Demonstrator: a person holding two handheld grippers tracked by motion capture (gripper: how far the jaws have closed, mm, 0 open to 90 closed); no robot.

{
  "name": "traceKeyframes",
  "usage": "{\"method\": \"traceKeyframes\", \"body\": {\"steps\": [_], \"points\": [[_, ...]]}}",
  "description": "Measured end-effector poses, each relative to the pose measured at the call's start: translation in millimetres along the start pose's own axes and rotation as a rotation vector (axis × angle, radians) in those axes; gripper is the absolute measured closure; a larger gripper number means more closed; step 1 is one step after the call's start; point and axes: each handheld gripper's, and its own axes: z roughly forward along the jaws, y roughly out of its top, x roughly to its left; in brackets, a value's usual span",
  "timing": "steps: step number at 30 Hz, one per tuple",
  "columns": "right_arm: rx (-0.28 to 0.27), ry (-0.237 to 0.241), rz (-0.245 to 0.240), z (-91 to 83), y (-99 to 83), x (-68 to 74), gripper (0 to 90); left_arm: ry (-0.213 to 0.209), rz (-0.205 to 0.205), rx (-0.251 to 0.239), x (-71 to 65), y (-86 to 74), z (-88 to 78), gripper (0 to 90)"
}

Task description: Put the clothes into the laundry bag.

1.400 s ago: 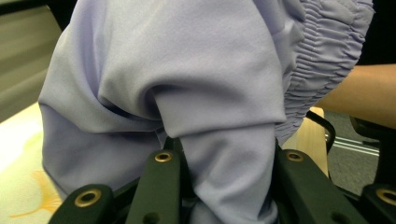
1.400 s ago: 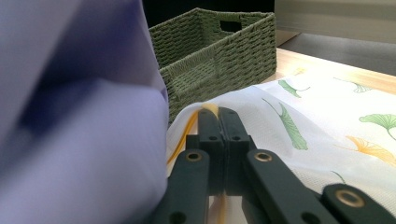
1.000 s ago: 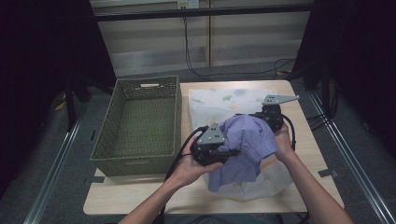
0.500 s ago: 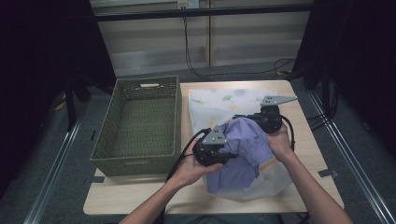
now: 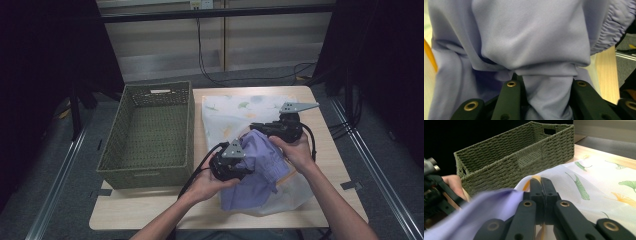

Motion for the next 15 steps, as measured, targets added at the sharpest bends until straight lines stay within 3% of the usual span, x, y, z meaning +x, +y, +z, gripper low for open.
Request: {"method": "traceKeyframes", "body": {"steps": [7,9,13,14,15], "points": [[0.003,0.001,-0.002,0.4,-0.1,0.7,90.0,0.007,0.000,0.043,4.0,-5.3,8.1,71.3],[0.002,-0.001,-0.003,0.1,0.1,0.6,90.0,0.001,-0.011,0.036,3.7,-7.7,11.4,71.2],[0.001,-0.001,-0.004,0.3,0.1,0.5,90.0,0.005,-0.002,0.074,3.4,-11.2,16.8,71.1],[0.003,-0.002,-0.003,0.3,0.1,0.9,89.9,-0.001,-0.005,0.064,3.6,-12.1,18.7,71.0],[0.003,-0.002,-0.002,0.3,0.1,0.9,90.0,0.005,0.000,0.086,3.9,-12.3,18.8,71.0]]}}
